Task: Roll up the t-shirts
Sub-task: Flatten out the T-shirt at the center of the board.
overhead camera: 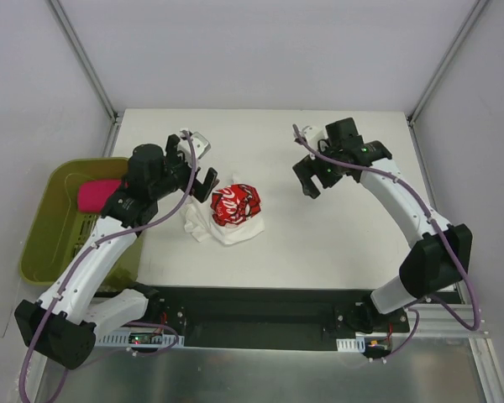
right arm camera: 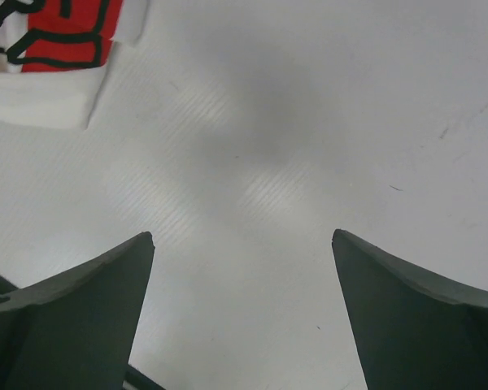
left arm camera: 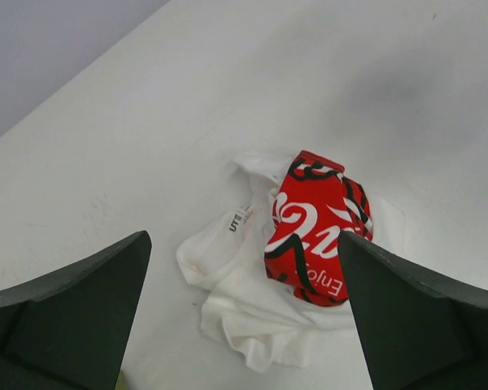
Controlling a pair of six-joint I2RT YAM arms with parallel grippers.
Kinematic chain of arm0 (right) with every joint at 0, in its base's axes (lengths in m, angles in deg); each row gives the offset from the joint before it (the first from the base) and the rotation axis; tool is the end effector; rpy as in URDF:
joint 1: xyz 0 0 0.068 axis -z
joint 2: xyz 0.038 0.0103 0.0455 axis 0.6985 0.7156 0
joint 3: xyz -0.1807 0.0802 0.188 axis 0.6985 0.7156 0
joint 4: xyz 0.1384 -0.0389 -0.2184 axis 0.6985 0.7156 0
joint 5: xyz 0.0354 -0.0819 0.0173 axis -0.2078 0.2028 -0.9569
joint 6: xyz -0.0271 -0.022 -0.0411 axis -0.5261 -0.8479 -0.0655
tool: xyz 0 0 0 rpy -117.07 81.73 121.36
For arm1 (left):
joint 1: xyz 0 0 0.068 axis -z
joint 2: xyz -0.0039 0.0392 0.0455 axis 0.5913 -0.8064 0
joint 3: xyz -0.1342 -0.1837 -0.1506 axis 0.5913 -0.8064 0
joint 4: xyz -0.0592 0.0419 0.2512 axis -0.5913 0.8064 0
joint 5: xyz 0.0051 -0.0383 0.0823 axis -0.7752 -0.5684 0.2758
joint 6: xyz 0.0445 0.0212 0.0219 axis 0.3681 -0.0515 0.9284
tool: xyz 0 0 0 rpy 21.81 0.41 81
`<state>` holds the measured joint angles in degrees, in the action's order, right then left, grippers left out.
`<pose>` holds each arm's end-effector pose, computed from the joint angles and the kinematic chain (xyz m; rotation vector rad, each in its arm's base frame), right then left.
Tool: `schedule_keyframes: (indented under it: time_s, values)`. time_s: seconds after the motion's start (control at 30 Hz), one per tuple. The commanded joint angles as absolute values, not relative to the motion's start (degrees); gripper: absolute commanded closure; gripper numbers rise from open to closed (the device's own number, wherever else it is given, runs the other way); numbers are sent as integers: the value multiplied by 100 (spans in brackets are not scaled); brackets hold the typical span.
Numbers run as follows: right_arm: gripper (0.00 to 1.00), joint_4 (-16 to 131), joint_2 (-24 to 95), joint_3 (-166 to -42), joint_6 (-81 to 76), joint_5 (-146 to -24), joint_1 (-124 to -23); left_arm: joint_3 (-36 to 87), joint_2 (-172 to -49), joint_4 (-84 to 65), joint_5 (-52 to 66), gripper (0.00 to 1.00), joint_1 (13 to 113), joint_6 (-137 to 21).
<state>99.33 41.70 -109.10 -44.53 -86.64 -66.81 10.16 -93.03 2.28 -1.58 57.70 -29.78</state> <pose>0.3013 0.1314 0.3277 -1.2333 2.0695 0.1007 0.2137 -0.0949 0.3711 0.7768 1.5878 -0.3117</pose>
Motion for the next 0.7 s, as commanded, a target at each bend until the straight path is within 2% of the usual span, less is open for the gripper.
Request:
schedule_keyframes:
  time_s: [0.0,0.1,0.27,0.33,0.4,0.47,0.67]
  values:
    - [4,10483,4590,-11558,-5091,-9365,-7128,2044,-9314,1273,89,1,5831,-3615]
    - [4,10555,5134,-12007,-5321,-9560,-7453,2531,-9429,1732,-281,1,5831,-3809]
    - [4,10511,6126,-12702,-5418,-9367,-8051,2637,-9385,2381,-335,1,5831,-3477]
    - [4,10414,6409,-12860,-5296,-9253,-8165,2813,-9534,2733,-116,6,5831,-3414]
    - [4,10353,6742,-13062,-5225,-9183,-8244,2770,-9535,2919,-45,10,5822,-3432]
    - [1,10335,6910,-13194,-5312,-9077,-8332,2595,-9395,2910,-88,11,5796,-3423]
    - [1,10317,7350,-13440,-5312,-9375,-8526,2330,-9297,2902,-19,11,5726,-3432]
